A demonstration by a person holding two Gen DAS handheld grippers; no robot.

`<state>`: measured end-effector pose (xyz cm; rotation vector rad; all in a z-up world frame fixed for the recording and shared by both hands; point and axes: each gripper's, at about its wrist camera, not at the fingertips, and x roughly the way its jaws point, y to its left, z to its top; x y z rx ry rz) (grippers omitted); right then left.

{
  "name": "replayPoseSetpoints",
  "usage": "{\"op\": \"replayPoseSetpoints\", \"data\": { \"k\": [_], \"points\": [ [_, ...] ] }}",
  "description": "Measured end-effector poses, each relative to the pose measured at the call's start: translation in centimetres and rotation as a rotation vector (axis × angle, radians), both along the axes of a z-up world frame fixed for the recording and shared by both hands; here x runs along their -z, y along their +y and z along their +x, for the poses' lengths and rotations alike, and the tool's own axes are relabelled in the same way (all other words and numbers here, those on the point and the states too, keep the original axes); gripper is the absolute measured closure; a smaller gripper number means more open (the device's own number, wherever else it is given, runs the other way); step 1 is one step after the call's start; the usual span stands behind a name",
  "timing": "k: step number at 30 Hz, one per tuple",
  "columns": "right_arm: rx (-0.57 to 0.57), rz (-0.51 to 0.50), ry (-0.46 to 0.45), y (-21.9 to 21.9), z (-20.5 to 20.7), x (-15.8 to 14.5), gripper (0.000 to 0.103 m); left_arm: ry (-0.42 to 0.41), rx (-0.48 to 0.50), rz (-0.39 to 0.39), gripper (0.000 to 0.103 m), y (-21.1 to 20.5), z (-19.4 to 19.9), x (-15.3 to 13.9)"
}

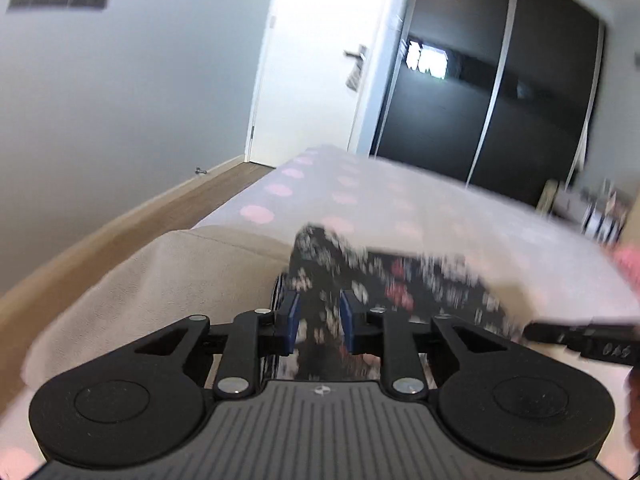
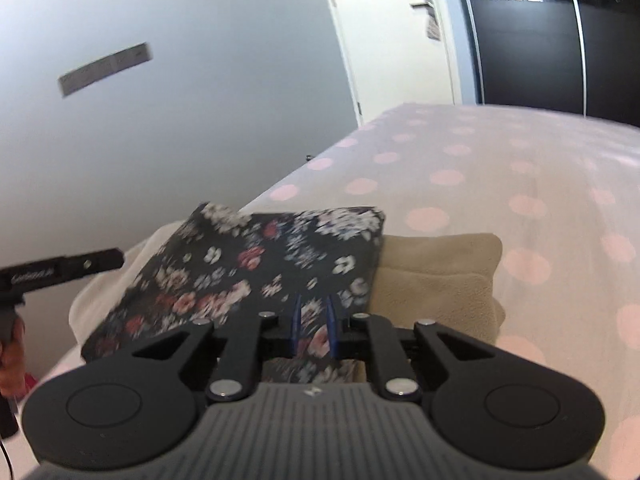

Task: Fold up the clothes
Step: 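Lift the jeans stack with both tools and carry it toward the beige blanket, then lower the jeans stack onto the folded beige blanket and open both tools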

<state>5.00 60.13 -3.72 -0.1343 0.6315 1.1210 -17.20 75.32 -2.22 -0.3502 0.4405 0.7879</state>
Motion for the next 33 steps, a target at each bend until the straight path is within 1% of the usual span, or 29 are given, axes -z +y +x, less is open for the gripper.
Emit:
{"op": "replayPoseSetpoints", "data": {
  "k": [2,3,4,5,6,10,11,13,14,15,17,18,20,21,23,27,28,30,33],
  "points": [
    [-0.017,-0.049,-0.05,0.2,-1.4,0.6,0.087,0.062,-0.014,-0.003,0.084,-0.2,0.3,1.1],
    [-0.008,-0.084,-0.064,0.3,-1.7,1.1,0.088,0.092,-0.021,-0.006,0.084,-0.3,0.5,1.6],
    [0.006,-0.106,-0.069,0.6,-1.6,1.6,0.088,0.106,-0.036,-0.028,0.084,0.1,0.5,2.3],
    [0.016,-0.118,-0.064,0.8,-1.4,2.0,0.089,0.119,-0.05,-0.049,0.084,0.5,0.5,3.0],
    [0.026,-0.129,-0.059,1.0,-1.1,2.5,0.094,0.121,-0.053,-0.058,0.084,0.8,0.4,3.6],
    [0.055,-0.151,-0.041,2.1,0.0,3.6,0.096,0.147,-0.056,-0.087,0.084,1.6,0.7,5.4],
    [0.055,-0.159,-0.044,2.3,0.0,3.7,0.096,0.143,-0.064,-0.099,0.083,1.9,0.7,5.7],
    [0.056,-0.176,-0.05,2.8,-0.2,4.1,0.095,0.128,-0.085,-0.122,0.074,2.3,0.3,5.8],
    [0.056,-0.184,-0.057,2.9,-0.3,4.0,0.095,0.118,-0.097,-0.134,0.068,2.3,0.0,5.7],
    [0.058,-0.188,-0.057,2.9,-0.3,3.8,0.095,0.109,-0.108,-0.144,0.067,2.4,-0.3,5.6],
    [0.06,-0.19,-0.056,2.8,-0.4,3.2,0.095,0.115,-0.103,-0.121,0.067,1.8,-0.7,4.9],
    [0.059,-0.179,-0.056,2.5,-0.5,2.8,0.094,0.121,-0.102,-0.105,0.07,1.3,-0.9,4.5],
    [0.059,-0.159,-0.048,1.9,-0.7,2.2,0.09,0.128,-0.107,-0.062,0.071,0.0,-1.0,3.6],
    [0.06,-0.153,-0.042,1.6,-1.0,1.9,0.09,0.134,-0.111,-0.039,0.071,-0.8,-1.0,3.1],
    [0.05,-0.143,-0.044,1.0,-1.9,1.1,0.09,0.127,-0.092,-0.017,0.071,-2.6,-1.1,1.7],
    [0.031,-0.137,-0.062,-0.3,-4.0,-1.0,0.089,0.143,-0.077,0.006,0.071,-6.0,-0.9,-1.6],
    [0.026,-0.136,-0.069,-0.7,-4.6,-1.6,0.089,0.148,-0.081,0.007,0.069,-6.9,-0.9,-2.4],
    [0.013,-0.13,-0.08,-1.9,-5.7,-3.0,0.088,0.148,-0.079,0.025,0.054,-8.7,-1.0,-4.0],
    [0.006,-0.136,-0.117,-3.8,-7.3,-5.0,0.08,0.157,-0.079,0.076,0.05,-11.9,-1.7,-6.3]
  ]
}}
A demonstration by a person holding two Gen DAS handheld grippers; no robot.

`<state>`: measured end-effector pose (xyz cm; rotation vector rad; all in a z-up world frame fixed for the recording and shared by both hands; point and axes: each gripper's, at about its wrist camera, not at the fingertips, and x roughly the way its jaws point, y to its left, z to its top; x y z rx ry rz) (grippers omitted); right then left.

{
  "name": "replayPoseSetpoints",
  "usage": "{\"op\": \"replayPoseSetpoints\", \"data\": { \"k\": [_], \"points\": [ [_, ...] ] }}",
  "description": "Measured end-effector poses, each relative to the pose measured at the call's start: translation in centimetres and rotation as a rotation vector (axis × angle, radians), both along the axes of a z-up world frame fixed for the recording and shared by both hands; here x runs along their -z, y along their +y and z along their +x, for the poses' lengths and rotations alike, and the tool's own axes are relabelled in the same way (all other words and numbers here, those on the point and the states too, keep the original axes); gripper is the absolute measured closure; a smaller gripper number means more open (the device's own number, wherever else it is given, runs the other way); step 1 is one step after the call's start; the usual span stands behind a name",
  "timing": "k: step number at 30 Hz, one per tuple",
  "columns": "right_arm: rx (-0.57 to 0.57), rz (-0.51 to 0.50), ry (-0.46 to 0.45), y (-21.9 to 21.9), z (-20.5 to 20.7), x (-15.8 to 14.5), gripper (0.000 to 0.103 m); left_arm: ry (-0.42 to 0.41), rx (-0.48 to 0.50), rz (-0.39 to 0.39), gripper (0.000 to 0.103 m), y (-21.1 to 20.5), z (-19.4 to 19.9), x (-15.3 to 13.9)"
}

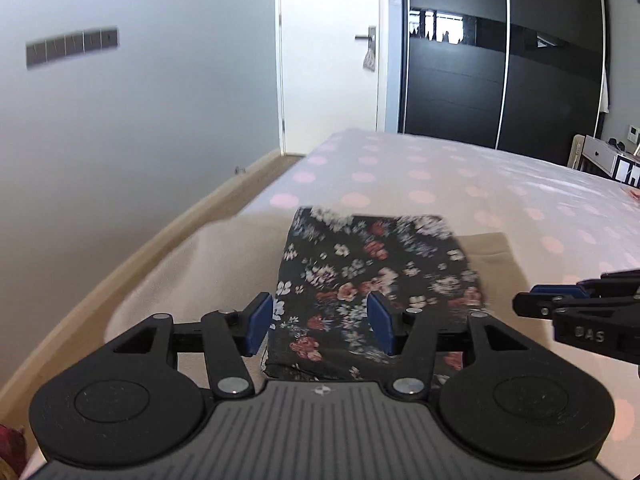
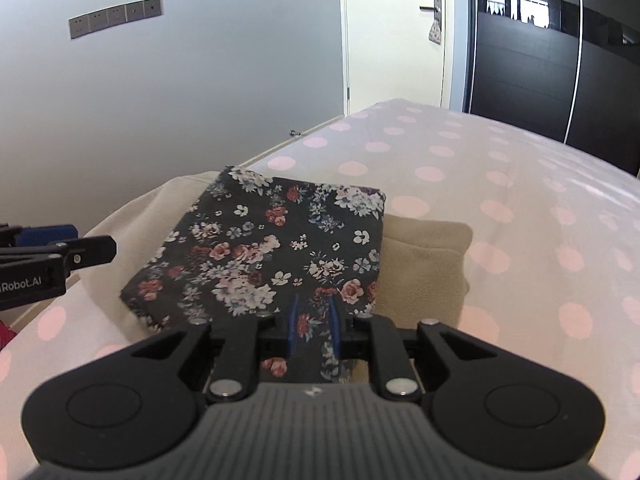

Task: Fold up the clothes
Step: 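Lower the jeans stack onto the folded beige blanket and open both tools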

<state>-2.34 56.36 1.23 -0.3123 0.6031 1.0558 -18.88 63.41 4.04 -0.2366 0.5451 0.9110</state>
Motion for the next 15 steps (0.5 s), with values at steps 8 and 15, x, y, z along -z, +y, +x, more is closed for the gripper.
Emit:
{"op": "replayPoseSetpoints", "data": {
  "k": [8,15],
  "points": [
    [-0.019,-0.026,-0.104,-5.5,-4.0,-3.2,0.07,0.009,-0.052,-0.008,0.032,-6.5,-1.8,-3.3],
    [0.026,-0.039,-0.081,-9.8,-6.6,-3.2,0.054,0.068,-0.037,-0.014,0.03,-10.2,-2.0,-2.4]
  ]
}}
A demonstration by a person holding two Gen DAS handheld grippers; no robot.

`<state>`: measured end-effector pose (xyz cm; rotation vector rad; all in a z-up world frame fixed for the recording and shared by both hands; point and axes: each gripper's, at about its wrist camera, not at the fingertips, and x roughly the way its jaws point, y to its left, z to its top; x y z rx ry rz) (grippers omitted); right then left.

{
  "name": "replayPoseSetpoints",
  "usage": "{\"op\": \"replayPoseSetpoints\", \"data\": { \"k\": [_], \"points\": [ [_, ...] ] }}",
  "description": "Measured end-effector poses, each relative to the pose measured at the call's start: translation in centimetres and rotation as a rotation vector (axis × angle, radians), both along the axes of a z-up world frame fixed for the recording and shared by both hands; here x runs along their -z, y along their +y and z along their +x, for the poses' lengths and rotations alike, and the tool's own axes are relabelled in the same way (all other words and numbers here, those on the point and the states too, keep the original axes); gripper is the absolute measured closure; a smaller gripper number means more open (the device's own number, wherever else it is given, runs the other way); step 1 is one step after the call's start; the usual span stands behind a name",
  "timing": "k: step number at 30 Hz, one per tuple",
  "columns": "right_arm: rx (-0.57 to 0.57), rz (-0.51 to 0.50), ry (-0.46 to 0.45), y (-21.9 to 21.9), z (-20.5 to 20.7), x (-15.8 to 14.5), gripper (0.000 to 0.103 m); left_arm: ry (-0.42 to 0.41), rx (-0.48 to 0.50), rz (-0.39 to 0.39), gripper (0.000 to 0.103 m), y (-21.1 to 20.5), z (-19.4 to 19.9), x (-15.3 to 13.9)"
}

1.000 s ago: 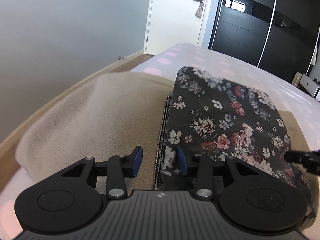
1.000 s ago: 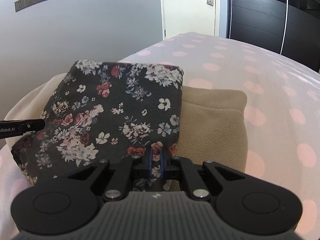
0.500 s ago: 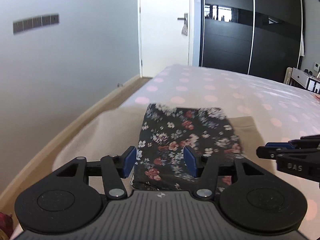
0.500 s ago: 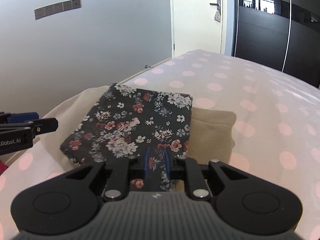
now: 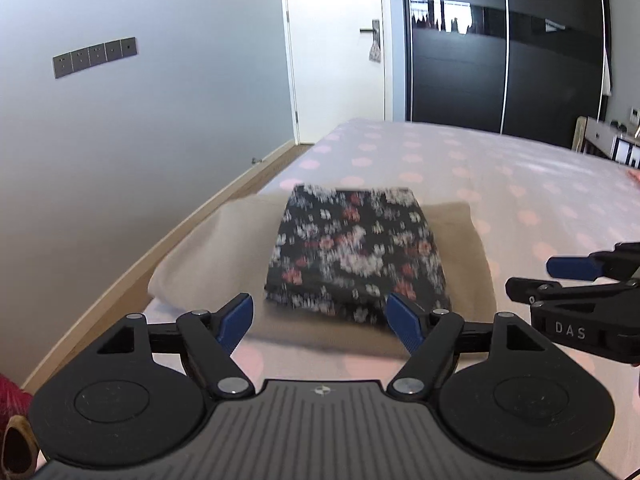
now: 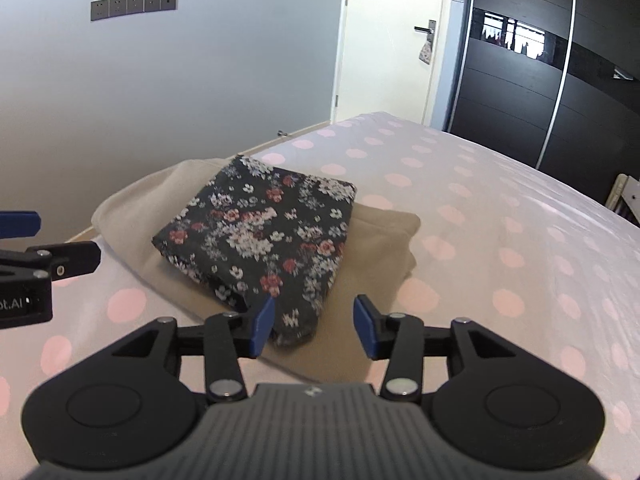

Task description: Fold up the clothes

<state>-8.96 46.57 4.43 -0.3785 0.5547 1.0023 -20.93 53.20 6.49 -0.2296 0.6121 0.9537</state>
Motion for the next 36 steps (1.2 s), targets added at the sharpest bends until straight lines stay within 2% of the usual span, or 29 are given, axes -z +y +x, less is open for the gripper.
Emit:
{"op": "replayPoseSetpoints", "data": {
  "k": [2,6,12,17,20,28,36],
  "points": [
    [0.013,-0.003,0.006,-1.2,-0.8,0.1,0.053,0.006,0.001,0.002,0.03,-0.8,-0.1,0.7],
    [0.036,-0.001,0.01,-3.2,-2.3,0.9,0.043,0.018,0.004,0.007,0.03,-2.5,-0.4,2.2],
    [0.083,0.008,0.034,-4.8,-3.8,2.3,0.039,-0.042,-0.018,-0.011,0.03,-3.5,-1.3,4.3],
    [0.123,0.017,0.053,-6.1,-5.1,3.5,0.036,-0.009,-0.033,-0.014,0.03,-3.4,-1.9,5.5],
    [0.152,0.019,0.044,-6.1,-5.5,4.0,0.033,-0.003,-0.022,-0.021,0.03,-3.6,-2.1,5.8],
    [0.176,0.013,0.049,-5.7,-6.2,4.6,0.032,0.015,0.009,-0.006,0.03,-4.2,-2.3,6.2],
    [0.157,0.015,0.018,-5.4,-7.1,4.6,0.03,0.012,0.025,0.003,0.03,-4.4,-2.2,6.1]
  ]
}}
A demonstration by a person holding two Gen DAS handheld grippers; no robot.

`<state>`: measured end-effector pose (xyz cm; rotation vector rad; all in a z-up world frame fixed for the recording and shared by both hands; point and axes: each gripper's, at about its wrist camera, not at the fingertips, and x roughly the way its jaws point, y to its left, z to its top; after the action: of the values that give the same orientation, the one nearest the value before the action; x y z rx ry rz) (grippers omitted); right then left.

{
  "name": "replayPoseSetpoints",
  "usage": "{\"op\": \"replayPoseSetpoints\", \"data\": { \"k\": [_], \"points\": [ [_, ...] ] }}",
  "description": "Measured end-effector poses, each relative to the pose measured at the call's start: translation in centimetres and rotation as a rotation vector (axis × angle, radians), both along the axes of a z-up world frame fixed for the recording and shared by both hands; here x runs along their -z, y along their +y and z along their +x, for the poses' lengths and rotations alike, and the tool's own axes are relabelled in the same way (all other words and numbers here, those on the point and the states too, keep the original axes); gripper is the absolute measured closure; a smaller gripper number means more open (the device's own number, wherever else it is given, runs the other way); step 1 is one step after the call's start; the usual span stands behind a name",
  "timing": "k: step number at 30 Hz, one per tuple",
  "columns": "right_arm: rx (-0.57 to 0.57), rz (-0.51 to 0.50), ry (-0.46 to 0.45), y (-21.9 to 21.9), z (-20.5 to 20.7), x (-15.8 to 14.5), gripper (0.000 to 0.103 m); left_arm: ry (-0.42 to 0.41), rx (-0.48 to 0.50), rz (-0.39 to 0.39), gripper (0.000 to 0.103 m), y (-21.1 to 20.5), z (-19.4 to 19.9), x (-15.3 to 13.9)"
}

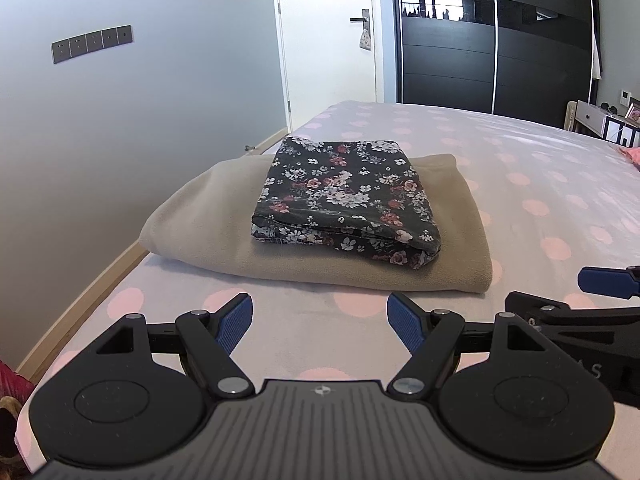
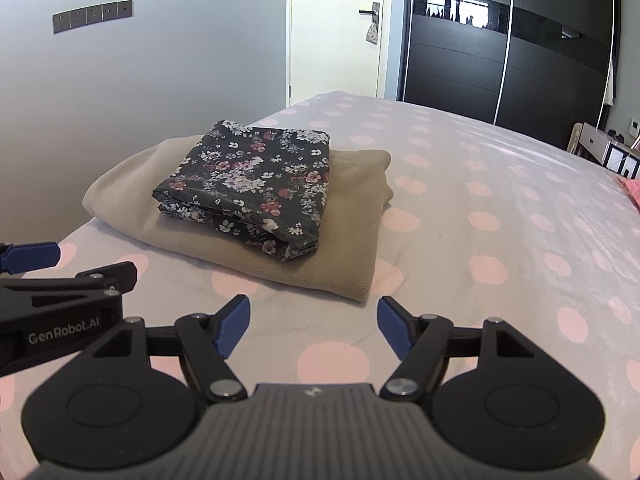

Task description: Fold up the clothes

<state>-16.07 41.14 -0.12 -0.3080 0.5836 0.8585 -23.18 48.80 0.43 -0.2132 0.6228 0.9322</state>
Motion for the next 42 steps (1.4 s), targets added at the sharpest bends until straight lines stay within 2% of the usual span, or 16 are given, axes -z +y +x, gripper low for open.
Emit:
{"op": "replayPoseSetpoints", "data": {
  "k": [42],
  "points": [
    [0.021,-0.028,-0.049,0.5,-0.34,0.14,0.03,-0.01,0.015,0.008,0.031,-0.17,0.35,-0.19]
  ]
}}
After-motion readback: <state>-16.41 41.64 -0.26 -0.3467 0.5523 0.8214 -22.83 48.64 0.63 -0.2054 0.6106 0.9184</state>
